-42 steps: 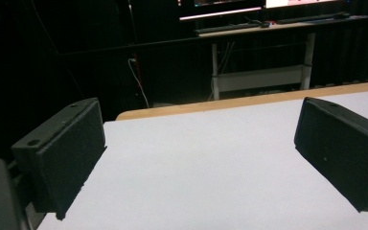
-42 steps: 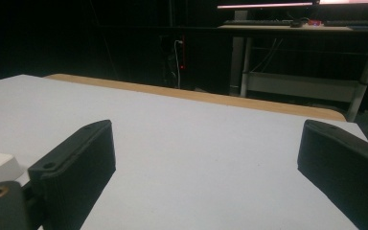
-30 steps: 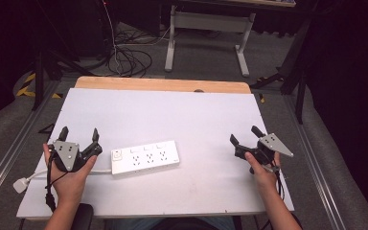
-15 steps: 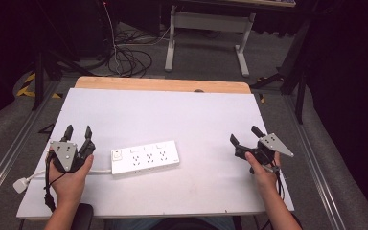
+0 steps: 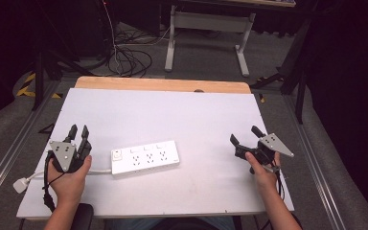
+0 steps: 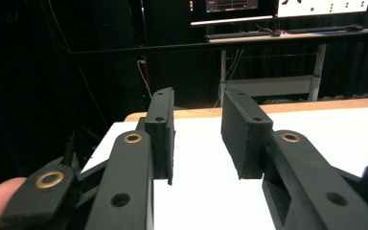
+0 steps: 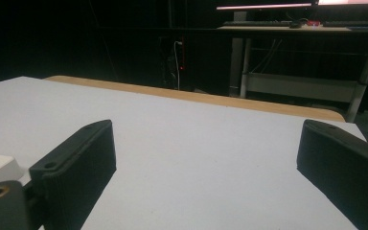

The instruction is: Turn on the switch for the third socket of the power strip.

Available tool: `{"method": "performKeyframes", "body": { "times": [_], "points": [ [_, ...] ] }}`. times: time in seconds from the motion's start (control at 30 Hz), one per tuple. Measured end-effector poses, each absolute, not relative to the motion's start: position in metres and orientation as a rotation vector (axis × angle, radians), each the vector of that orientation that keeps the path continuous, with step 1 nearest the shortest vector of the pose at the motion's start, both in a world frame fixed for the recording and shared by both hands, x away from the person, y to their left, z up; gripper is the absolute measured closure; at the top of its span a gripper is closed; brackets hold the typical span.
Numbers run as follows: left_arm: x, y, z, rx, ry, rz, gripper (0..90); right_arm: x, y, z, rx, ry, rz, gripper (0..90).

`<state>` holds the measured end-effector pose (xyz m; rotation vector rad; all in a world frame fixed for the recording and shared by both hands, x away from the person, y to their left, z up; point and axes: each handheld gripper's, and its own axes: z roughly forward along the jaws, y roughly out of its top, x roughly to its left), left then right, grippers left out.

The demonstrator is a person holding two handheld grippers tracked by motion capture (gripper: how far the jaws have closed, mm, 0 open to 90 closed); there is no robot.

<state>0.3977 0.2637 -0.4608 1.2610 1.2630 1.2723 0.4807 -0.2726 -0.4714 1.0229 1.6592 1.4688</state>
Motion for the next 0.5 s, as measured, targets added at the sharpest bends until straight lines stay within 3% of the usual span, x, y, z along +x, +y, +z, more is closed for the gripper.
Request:
{"method": "performKeyframes", "body": {
  "times": [0.5],
  "points": [
    [0.3954,0.2645,-0.4586,1.268,1.244,1.280,86.2,0.4801,-0.2724,-0.4711,1.020,1.661,1.464,6.9]
  ]
}}
